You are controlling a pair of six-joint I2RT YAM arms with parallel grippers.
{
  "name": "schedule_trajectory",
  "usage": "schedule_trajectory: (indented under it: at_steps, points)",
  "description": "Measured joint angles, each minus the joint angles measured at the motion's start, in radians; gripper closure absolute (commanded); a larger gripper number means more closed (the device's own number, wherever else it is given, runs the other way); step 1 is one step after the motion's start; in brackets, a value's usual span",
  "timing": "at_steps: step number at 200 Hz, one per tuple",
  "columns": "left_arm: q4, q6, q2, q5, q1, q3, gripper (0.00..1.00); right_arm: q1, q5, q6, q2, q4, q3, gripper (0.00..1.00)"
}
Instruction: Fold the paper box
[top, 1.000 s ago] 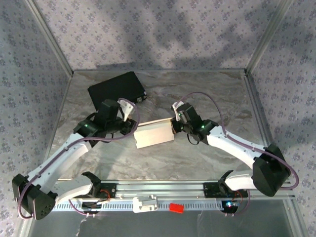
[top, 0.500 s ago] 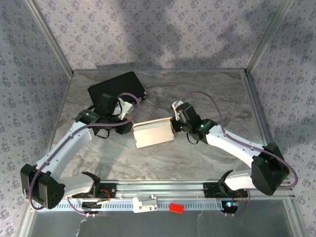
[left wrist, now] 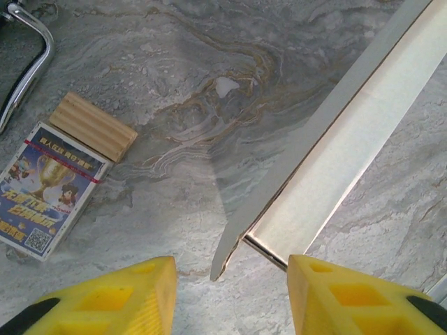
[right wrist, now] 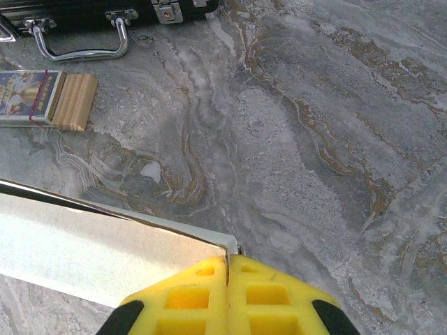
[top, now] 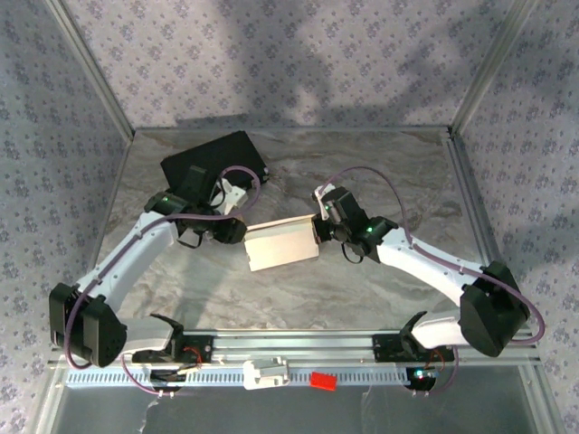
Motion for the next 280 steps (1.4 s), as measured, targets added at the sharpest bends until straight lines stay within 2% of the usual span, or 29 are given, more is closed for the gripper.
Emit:
schedule_trajectory:
  at_steps: [44,101,249,280]
  points:
    - [0.0,0.008,0.018,0.021,0.008,0.003,0.61,-0.001,0.0,0.0,0.005,-0.002,0.005,1.0]
    - [0.0,0.01,0.034,0.032,0.008,0.003,0.78,-0.003,-0.003,0.0,0.005,-0.004,0.006,1.0]
    - [0.0,0.007,0.053,0.031,0.003,0.003,0.88,-0.003,-0.003,0.001,0.015,-0.004,0.014,1.0]
    - [0.0,-0.006,0.053,0.016,-0.01,0.004,0.93,-0.003,0.0,0.005,0.016,-0.006,0.016,1.0]
